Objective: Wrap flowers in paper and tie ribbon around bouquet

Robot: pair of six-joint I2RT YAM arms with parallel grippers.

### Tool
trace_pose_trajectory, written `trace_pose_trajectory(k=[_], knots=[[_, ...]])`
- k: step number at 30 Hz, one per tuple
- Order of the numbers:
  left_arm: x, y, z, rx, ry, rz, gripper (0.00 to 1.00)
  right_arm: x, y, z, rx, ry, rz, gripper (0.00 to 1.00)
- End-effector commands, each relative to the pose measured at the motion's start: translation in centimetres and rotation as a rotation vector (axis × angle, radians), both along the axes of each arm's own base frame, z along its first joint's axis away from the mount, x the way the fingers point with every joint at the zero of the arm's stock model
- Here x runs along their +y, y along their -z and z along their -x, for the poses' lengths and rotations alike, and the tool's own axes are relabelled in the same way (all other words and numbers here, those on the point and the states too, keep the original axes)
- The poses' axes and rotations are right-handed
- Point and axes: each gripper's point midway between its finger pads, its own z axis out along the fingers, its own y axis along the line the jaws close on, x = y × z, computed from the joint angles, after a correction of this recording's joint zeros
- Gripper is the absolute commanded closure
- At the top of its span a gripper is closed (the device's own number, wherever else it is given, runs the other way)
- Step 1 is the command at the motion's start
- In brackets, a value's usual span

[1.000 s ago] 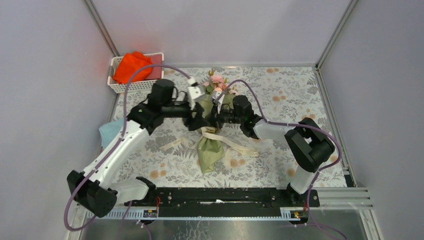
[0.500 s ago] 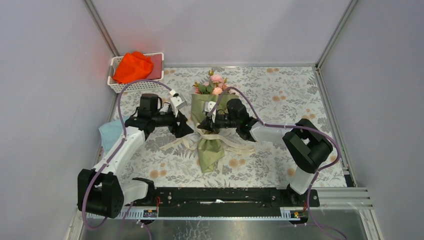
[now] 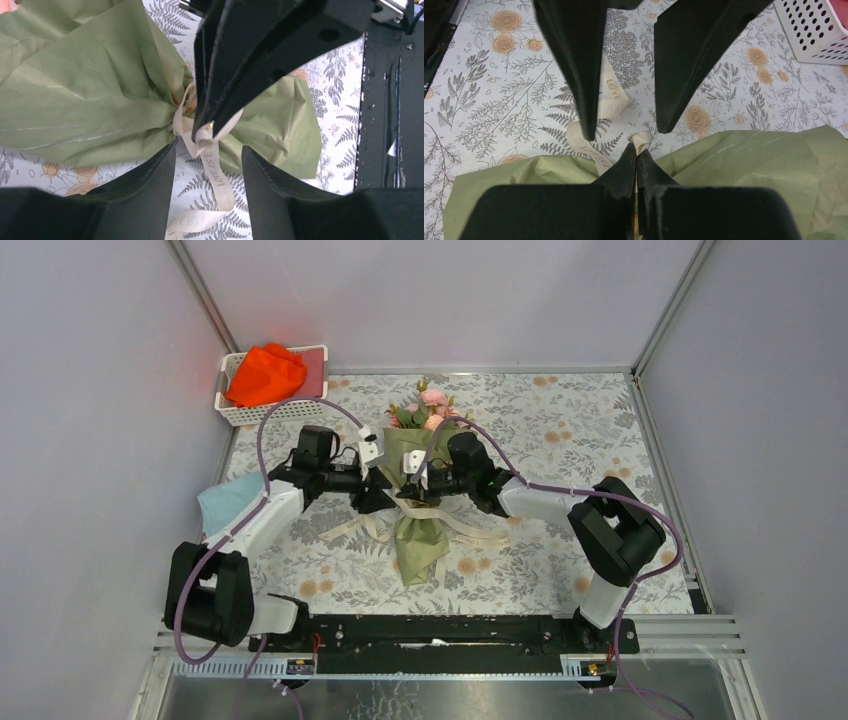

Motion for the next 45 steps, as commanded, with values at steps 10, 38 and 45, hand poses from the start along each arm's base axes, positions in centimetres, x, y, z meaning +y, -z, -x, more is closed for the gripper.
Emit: trace_pose_trajectory(k=[10, 38, 45], knots=[[-1.6, -2.1, -1.4, -0.117, 0.065, 0.058, 0.58, 1.0, -2.7, -0.1, -0.067, -0.051, -0.047, 1.0], [0.5, 0.1, -1.1, -0.181, 0.066, -0.057, 1.0, -2.8, 1.3, -2.3, 0.241, 0.166, 0.127, 0.64], [0.5, 0.2, -1.1, -0.183, 0.061, -0.058, 1.0, -2.1, 3.2, -1.9, 0.271, 0.114, 0.185, 0.58]])
